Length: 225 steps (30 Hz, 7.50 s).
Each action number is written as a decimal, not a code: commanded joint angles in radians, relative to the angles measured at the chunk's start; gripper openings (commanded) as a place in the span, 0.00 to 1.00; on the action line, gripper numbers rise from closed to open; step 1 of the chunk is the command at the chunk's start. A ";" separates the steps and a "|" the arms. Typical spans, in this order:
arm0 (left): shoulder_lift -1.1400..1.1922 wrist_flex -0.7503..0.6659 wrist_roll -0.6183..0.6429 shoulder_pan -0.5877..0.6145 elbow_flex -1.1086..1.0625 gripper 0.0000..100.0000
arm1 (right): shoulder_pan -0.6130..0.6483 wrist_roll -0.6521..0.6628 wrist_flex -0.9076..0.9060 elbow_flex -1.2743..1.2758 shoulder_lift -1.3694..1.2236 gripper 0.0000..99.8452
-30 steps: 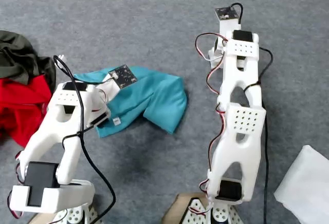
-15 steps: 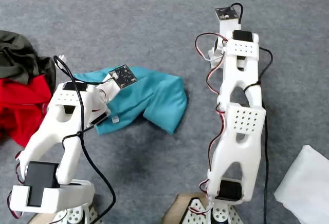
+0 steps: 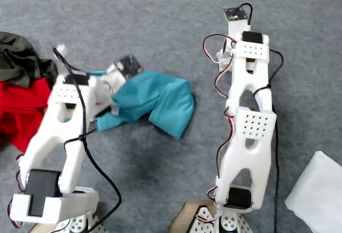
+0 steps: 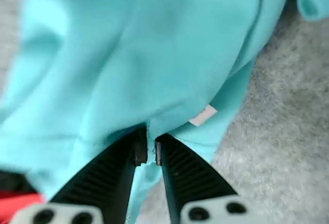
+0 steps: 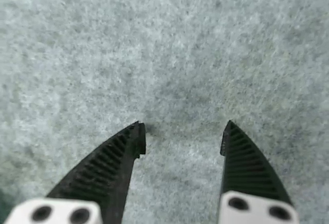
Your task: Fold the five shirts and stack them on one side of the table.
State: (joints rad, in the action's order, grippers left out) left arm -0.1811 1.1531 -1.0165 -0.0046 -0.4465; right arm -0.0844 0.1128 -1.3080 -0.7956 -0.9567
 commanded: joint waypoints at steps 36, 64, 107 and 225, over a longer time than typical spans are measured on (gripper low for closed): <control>-0.054 -0.041 0.405 0.338 0.522 0.02 | 0.440 0.887 -0.198 0.903 1.046 0.24; 0.024 -0.041 0.496 0.400 0.511 0.02 | 0.553 0.519 -0.052 0.503 0.435 0.07; 0.386 -0.575 0.842 0.413 0.241 0.02 | 0.410 0.948 -0.419 0.222 0.472 0.27; 0.024 0.273 0.925 0.195 1.323 0.02 | -0.107 0.523 -0.285 -0.225 1.360 0.00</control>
State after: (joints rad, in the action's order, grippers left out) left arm -0.0875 1.3740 -0.0959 0.1949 0.6935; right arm -0.0736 0.6498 -1.5919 -0.9398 0.3644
